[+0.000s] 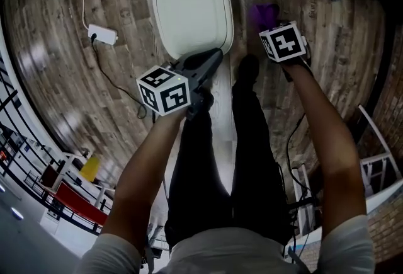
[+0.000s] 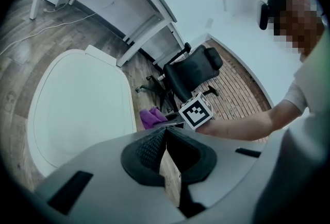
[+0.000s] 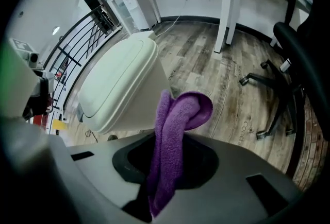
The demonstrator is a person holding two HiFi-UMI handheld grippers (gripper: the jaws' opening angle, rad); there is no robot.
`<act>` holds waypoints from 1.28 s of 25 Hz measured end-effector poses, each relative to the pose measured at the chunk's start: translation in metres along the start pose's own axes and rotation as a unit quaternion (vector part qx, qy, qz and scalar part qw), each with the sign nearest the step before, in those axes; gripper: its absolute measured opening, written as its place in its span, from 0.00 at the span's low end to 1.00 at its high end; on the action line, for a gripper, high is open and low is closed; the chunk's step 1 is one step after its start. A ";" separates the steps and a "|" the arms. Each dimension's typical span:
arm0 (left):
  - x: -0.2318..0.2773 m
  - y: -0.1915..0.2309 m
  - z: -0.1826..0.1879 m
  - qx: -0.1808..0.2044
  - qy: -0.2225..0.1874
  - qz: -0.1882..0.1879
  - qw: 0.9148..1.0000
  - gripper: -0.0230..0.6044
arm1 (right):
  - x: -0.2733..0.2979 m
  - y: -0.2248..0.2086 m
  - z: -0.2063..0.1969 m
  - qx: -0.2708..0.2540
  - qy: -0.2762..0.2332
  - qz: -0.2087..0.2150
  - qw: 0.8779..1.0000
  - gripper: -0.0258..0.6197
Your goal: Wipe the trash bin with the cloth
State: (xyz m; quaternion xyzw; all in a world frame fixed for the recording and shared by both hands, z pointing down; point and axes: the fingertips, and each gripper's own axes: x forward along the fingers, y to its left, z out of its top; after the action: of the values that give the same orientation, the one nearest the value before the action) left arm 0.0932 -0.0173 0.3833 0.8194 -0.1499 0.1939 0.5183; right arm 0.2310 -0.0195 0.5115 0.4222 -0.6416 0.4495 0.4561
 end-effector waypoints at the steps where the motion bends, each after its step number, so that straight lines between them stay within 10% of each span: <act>1: 0.002 0.000 0.005 -0.001 -0.005 0.001 1.000 0.04 | -0.001 -0.005 0.009 -0.015 -0.003 -0.003 1.000 0.16; 10: -0.003 0.016 0.020 -0.013 -0.034 0.016 0.999 0.04 | -0.004 -0.015 0.119 -0.170 -0.058 -0.029 0.983 0.16; 19: -0.014 0.027 0.019 -0.017 -0.040 0.019 0.999 0.04 | -0.005 0.007 0.210 -0.322 -0.090 -0.073 0.939 0.16; 32: -0.025 0.032 0.013 -0.016 -0.037 0.016 0.999 0.04 | 0.007 0.025 0.195 -0.376 -0.073 -0.067 0.921 0.16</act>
State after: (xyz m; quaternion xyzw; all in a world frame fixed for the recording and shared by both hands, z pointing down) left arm 0.0593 -0.0413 0.3921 0.8150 -0.1852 0.1695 0.5223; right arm 0.1656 -0.2021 0.4784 0.2927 -0.7652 0.1115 0.5625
